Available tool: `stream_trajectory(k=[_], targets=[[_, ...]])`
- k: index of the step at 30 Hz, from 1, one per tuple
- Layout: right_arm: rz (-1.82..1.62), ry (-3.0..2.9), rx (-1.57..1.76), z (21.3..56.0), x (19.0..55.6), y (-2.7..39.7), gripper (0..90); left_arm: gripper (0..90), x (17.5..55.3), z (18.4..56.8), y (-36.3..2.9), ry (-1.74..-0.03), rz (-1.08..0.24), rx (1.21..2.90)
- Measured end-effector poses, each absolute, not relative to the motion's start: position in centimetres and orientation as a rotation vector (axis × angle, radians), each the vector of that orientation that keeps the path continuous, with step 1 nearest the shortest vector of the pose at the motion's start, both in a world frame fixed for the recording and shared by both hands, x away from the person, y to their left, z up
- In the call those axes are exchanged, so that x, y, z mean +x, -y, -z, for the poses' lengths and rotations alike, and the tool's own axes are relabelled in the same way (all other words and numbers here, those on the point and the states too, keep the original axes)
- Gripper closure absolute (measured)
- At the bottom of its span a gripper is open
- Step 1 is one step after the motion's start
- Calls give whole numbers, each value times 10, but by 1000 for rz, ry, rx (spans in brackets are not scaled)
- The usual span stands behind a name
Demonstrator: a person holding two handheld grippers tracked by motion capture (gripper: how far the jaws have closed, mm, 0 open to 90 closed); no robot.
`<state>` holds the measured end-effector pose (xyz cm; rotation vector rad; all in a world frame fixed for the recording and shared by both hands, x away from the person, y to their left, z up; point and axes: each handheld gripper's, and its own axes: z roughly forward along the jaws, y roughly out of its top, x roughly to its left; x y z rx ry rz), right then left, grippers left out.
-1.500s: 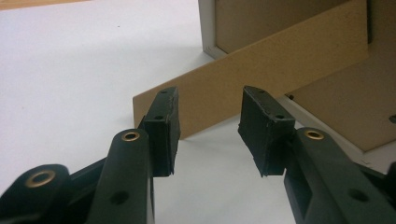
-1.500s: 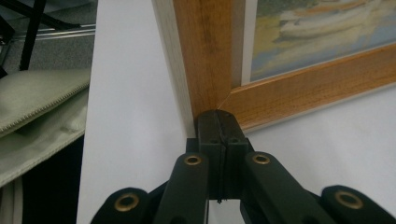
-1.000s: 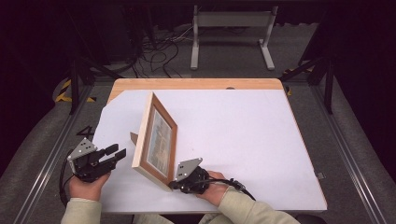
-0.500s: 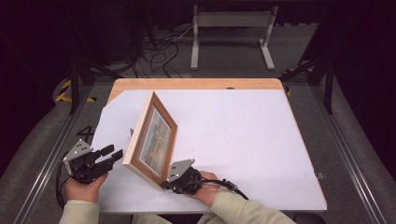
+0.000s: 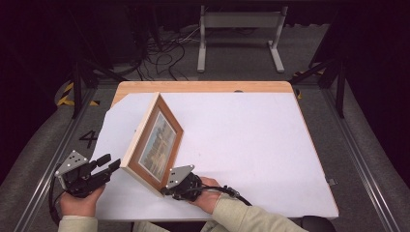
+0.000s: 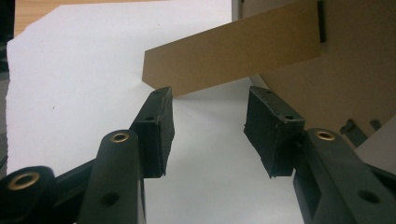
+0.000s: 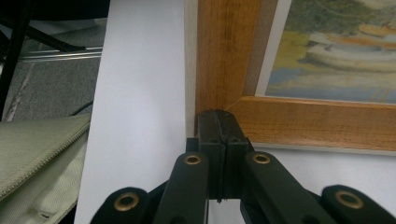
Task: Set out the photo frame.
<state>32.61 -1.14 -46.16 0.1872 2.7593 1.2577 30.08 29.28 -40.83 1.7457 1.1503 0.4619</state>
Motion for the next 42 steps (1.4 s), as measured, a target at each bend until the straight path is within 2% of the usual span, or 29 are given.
stream_trajectory(k=[11, 20, 32, 42], targets=[[-1269, -2732, 309, 453, 337, 28, 829, 467, 293, 384, -297, -1103, -468, 1634], [-1286, -2689, 419, 444, 352, 50, 804, 430, 280, 362, -293, -1051, -452, 1576], [-1252, -2659, 529, 444, 367, 69, 782, 355, 274, 349, -279, -974, -405, 1555], [-1250, -2641, 591, 444, 374, 79, 754, 286, 273, 345, -253, -944, -344, 1600]])
